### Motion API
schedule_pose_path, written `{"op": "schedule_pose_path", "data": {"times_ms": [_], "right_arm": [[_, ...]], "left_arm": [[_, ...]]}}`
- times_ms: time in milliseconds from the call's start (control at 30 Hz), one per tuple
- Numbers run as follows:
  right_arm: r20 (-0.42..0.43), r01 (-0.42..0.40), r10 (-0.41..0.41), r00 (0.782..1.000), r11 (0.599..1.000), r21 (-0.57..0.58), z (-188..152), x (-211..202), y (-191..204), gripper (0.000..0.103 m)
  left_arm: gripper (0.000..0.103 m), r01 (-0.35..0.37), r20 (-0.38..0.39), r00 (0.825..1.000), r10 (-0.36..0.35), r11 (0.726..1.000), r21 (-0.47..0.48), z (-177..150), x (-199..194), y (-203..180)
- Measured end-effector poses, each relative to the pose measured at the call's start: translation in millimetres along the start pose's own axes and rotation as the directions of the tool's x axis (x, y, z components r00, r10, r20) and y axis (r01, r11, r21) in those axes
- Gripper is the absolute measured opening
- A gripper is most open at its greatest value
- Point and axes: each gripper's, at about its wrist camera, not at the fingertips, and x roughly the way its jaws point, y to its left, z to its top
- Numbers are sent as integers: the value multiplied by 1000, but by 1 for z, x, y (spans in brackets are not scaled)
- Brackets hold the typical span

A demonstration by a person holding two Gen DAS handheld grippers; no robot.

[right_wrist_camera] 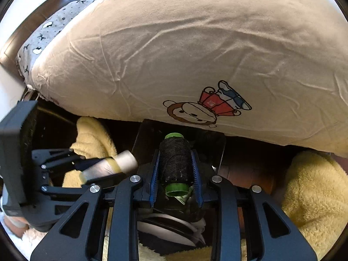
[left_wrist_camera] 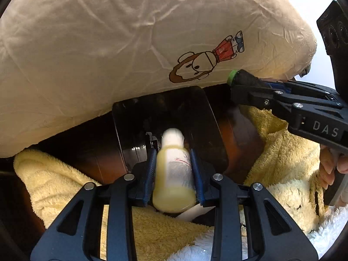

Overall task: Collect trash
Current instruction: 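Lower the yellow bottle and black spool into the bin and open both tools, then grasp the white tape roll with the right tool while the left tool grasps the white stick tube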

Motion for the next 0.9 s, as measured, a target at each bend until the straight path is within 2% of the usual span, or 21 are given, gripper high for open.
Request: {"op": "schedule_pose_path", "data": {"times_ms": [67,133,233,367,467,633,800,900], "right_arm": [[11,-17,17,1000,1000,20,1,-1,-4,44],[25,0,-1,1000,1000,30,1,-4,-7,55],[43,3,-5,999,999,45,1,-10,-12,59],[73,10,-14,997,998,60,5,-22,-17,82],[97,27,-33,995,998,59,9,-30,-16,88],[174,67,-74,982,997,46,20,-56,-16,91],[264,120,-129,956,992,49,36,-89,-28,93],[306,154,-164,938,986,59,49,-101,-33,93]], "left_arm": [[56,-13,14,1000,13,1000,-4,0,-4,1],[62,-20,31,999,20,1000,-6,-1,-7,1],[73,-23,52,998,24,1000,-21,-1,-13,5],[80,-58,81,995,59,998,-17,2,-23,10],[87,-99,127,987,97,995,9,7,-36,5],[92,-132,202,972,123,991,33,17,-61,0],[92,-145,267,955,130,989,38,35,-85,-1],[92,-157,315,939,139,987,31,49,-99,0]]}}
